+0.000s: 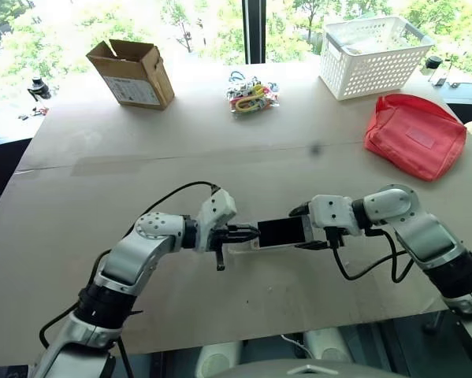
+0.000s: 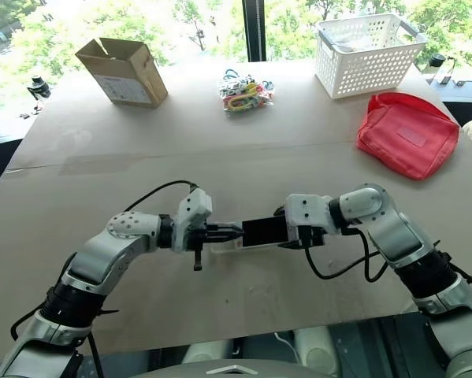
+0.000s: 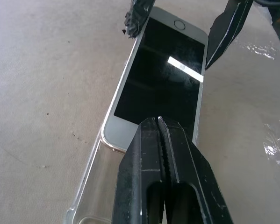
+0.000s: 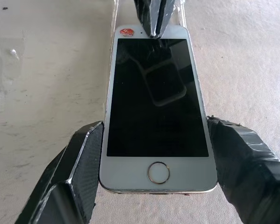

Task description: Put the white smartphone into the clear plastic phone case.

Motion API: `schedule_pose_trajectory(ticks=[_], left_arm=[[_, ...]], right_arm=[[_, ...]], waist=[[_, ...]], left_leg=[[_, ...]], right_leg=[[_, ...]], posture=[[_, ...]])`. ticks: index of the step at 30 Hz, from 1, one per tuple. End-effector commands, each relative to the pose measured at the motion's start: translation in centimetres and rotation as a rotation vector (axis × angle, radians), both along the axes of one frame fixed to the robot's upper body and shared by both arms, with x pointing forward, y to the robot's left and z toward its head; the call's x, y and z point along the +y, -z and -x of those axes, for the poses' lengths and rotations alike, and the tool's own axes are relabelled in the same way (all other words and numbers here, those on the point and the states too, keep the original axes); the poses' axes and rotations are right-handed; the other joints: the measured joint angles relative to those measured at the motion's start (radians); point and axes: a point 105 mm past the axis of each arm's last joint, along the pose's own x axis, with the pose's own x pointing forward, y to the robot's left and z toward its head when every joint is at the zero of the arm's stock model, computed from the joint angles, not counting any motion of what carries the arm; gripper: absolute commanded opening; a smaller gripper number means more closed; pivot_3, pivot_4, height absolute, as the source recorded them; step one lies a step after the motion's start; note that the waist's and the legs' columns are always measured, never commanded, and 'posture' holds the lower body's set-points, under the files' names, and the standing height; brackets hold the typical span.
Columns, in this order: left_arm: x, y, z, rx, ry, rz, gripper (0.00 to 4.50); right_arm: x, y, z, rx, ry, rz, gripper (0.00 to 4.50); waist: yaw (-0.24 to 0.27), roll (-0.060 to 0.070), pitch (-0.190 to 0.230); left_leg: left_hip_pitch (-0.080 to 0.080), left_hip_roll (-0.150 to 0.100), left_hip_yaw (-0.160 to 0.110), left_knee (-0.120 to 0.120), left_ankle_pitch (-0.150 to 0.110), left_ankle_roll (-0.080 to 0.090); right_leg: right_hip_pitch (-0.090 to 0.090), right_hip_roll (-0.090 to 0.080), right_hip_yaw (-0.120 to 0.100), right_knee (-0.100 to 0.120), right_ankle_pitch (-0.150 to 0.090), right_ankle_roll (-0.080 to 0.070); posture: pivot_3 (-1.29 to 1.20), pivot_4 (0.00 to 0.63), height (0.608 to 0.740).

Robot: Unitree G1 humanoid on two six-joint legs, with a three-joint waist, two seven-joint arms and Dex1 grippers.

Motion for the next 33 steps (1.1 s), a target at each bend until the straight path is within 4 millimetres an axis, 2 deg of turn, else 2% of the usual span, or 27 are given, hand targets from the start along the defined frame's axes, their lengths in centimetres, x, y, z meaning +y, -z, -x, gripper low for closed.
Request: schedule_pose_trajectory(ticks=[1,13,14,15,16,22,24,26,30,32,33], left_arm=[[-0.3,1.1,0.2,0.018,-0.023,-0.01,0.05],[0.2,4.6,0.0,0.093,-0.131,-0.071,0.05],[0.2,4.9,0.0,0.096,-0.136,-0.079,0.0],[0.3,5.1,0.0,0.098,-0.139,-0.084,0.0],[0.4,5.4,0.1,0.106,-0.144,-0.093,0.0],[1.4,8.3,1.2,0.186,-0.177,-0.133,0.0],[1.6,8.9,1.5,0.204,-0.187,-0.137,0.0],[1.6,9.0,1.7,0.209,-0.19,-0.133,0.0],[1.8,9.2,1.4,0.191,-0.202,-0.144,0.0],[1.7,8.6,0.8,0.161,-0.209,-0.133,0.0],[1.6,8.2,0.6,0.148,-0.209,-0.128,0.0]], right_arm=[[0.8,-0.2,0.9,-0.008,-0.088,0.01,2.94],[1.2,0.6,1.1,0.016,-0.099,0.024,2.94],[1.2,0.7,1.0,0.016,-0.097,0.023,3.97],[1.2,0.7,0.9,0.015,-0.096,0.023,4.3],[1.1,0.7,0.8,0.017,-0.094,0.026,4.41],[1.1,-0.1,0.1,0.018,-0.055,-0.006,4.41],[1.1,-0.9,-0.4,0.004,-0.032,-0.033,4.41],[0.9,-1.7,-0.7,-0.005,-0.009,-0.056,4.41],[-0.3,-3.5,-1.5,-0.028,0.071,-0.112,4.41],[-1.6,-3.7,-1.8,-0.015,0.117,-0.102,4.41],[-2.2,-3.7,-2.0,-0.008,0.141,-0.095,4.18]], waist=[[0.001,0.0,0.0],[0.0,0.001,-0.004],[0.0,0.002,-0.006],[0.0,0.002,-0.006],[0.0,0.002,-0.006],[0.001,0.004,-0.014],[0.001,0.004,-0.014],[0.0,0.006,-0.015],[0.0,0.008,-0.02],[0.001,0.009,-0.021],[0.002,0.009,-0.021]], left_leg=[[0.0,0.0,0.0,0.0,0.0,0.0],[0.005,0.0,0.0,0.0,0.0,0.0],[0.005,0.0,0.0,0.0,0.0,0.0],[0.006,0.0,0.0,0.0,0.0,0.0],[0.006,0.0,0.0,0.0,0.0,0.0],[0.008,0.0,0.0,0.0,0.0,0.0],[0.016,0.0,0.001,-0.001,0.0,0.0],[0.023,0.0,0.0,-0.002,0.0,0.001],[0.026,0.0,0.0,-0.002,0.0,0.001],[0.026,0.0,0.001,-0.002,0.0,0.001],[0.026,0.0,0.001,-0.002,0.0,0.001]], right_leg=[[0.0,0.0,0.0,0.0,0.0,0.0],[0.005,0.0,0.0,0.0,0.0,0.0],[0.005,0.0,0.0,0.0,0.0,0.0],[0.005,0.0,0.0,0.0,0.0,0.0],[0.005,0.0,0.0,0.001,0.0,0.0],[0.008,0.0,0.0,0.001,0.0,0.0],[0.014,0.0,0.001,0.0,0.0,0.0],[0.021,0.0,0.0,-0.002,-0.001,0.0],[0.025,0.0,0.0,-0.002,-0.001,0.001],[0.026,0.0,0.001,-0.002,-0.001,0.001],[0.026,0.0,0.001,-0.002,-0.001,0.001]], posture=[[0.0,0.15,0.74],[0.0,0.15,0.74],[0.0,0.15,0.74],[0.0,0.15,0.74],[0.0,0.15,0.74],[0.0,0.15,0.74],[0.0,0.15,0.74],[0.0,0.15,0.74],[0.0,0.15,0.74],[0.0,0.15,0.74],[0.0,0.15,0.74]])
